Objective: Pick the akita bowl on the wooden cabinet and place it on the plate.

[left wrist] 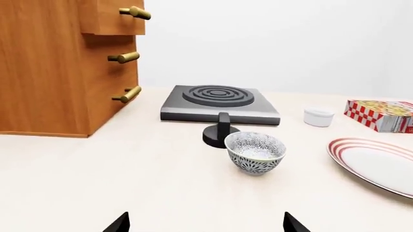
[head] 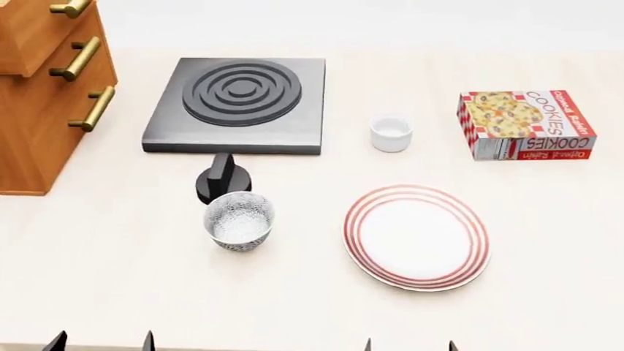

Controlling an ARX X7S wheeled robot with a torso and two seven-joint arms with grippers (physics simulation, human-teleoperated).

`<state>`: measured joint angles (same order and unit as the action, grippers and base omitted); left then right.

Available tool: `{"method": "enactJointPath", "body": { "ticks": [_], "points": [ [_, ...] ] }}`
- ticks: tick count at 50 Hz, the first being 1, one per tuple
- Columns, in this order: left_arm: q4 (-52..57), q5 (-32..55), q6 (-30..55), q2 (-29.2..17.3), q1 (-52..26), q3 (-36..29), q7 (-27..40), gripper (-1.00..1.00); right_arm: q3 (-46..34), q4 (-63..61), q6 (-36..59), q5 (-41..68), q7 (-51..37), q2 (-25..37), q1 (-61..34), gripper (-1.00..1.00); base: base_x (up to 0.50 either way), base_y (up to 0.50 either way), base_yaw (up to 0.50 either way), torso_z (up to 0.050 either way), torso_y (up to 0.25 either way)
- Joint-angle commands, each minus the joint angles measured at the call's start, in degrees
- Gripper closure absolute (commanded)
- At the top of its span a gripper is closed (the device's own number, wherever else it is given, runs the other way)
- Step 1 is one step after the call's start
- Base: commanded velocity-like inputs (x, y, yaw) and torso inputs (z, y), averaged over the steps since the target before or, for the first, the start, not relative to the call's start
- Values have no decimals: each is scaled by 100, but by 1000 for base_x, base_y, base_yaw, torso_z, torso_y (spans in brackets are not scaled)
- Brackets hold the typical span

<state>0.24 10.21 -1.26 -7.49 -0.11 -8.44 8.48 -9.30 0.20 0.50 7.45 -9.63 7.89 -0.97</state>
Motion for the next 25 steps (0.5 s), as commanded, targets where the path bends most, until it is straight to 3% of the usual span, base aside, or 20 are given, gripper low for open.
{"method": "enactJointPath", "body": {
  "ticks": [1, 25],
  "points": [
    [-5, 9, -65, -53, 5, -54, 64, -100, -81, -7, -24, -42, -92, 39, -1, -100, 0, 438, 0, 0, 0],
    [-3, 61, -90, -136, -5, -160, 168, -100, -174, -24, -28, 31, -192, 113, 1, -100, 0, 492, 0, 0, 0]
  ]
}}
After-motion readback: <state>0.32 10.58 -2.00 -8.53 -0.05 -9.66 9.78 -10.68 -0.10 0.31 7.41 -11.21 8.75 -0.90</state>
